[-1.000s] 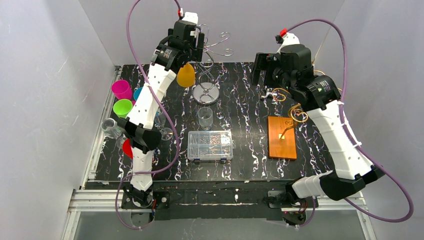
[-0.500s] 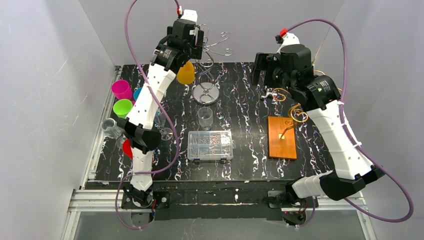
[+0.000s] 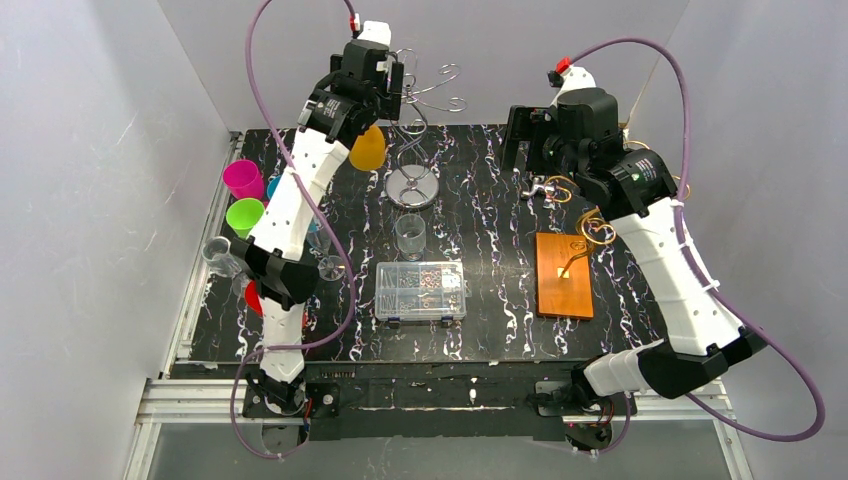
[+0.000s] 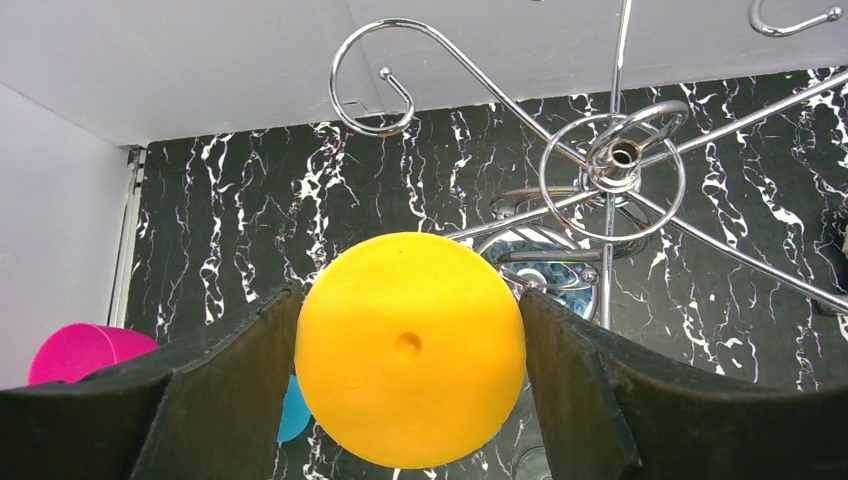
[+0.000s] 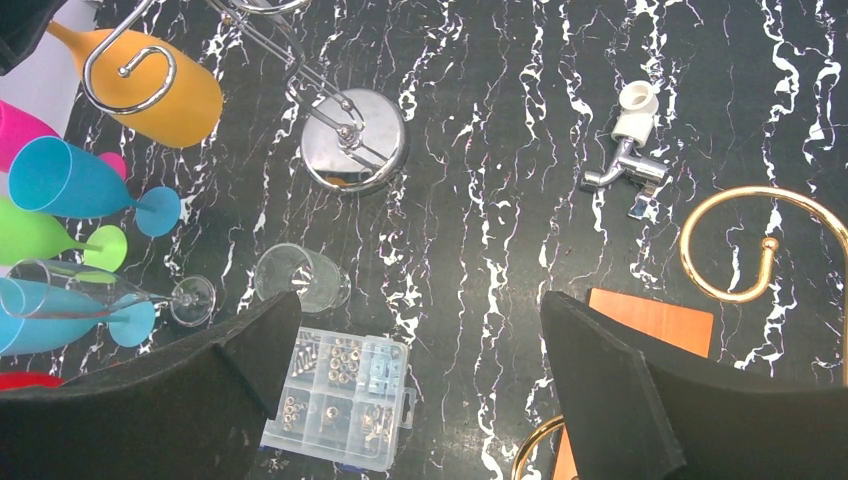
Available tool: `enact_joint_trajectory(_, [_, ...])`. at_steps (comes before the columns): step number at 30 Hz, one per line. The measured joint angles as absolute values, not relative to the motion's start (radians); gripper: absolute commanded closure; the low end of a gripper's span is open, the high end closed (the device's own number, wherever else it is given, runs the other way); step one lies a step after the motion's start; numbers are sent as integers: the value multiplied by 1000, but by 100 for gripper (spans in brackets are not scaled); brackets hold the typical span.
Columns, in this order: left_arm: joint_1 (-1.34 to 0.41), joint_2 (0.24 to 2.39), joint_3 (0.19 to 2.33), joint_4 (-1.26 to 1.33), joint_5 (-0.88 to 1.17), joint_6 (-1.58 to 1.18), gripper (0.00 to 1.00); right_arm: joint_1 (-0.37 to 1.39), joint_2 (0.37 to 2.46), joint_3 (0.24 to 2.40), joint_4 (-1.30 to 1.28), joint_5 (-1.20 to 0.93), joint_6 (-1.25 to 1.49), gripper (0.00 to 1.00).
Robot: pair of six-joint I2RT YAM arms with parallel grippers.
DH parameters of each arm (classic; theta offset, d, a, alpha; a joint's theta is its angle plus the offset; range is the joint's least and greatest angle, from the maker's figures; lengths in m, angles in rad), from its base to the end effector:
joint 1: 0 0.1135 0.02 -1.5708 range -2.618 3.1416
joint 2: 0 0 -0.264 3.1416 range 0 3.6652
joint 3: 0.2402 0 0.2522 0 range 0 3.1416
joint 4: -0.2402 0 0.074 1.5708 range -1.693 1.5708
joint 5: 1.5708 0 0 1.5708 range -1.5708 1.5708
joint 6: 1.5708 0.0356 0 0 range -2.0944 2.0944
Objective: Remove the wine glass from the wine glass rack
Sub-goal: Pick up the wine glass from the wine rack.
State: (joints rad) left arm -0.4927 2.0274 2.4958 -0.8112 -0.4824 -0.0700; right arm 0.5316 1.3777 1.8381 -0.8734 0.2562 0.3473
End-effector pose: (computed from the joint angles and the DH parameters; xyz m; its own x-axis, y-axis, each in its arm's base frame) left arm 0.3843 -0.1876 0.4791 -0.2978 0.0896 -0.9504 0.0133 0.9959 0.0897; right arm 0.2299 0.1248 0.4917 -0.4241 0.1326 -0.8959 -0.1552 0.9640 0.2161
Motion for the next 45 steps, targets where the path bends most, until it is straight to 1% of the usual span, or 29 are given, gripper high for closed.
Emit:
enact_joint_trajectory(8, [-491, 1995, 2479, -807, -489, -72, 58, 532, 1379, 1838, -873, 256, 348, 0])
enact_joint_trajectory(31, [-466, 1995, 2479, -771, -495, -72, 59, 532, 1379, 1838, -873, 260, 341, 0])
enact_joint_trajectory(45, [-466, 1995, 2477, -717, -379, -76, 58, 532, 1379, 1838, -873, 264, 340, 0])
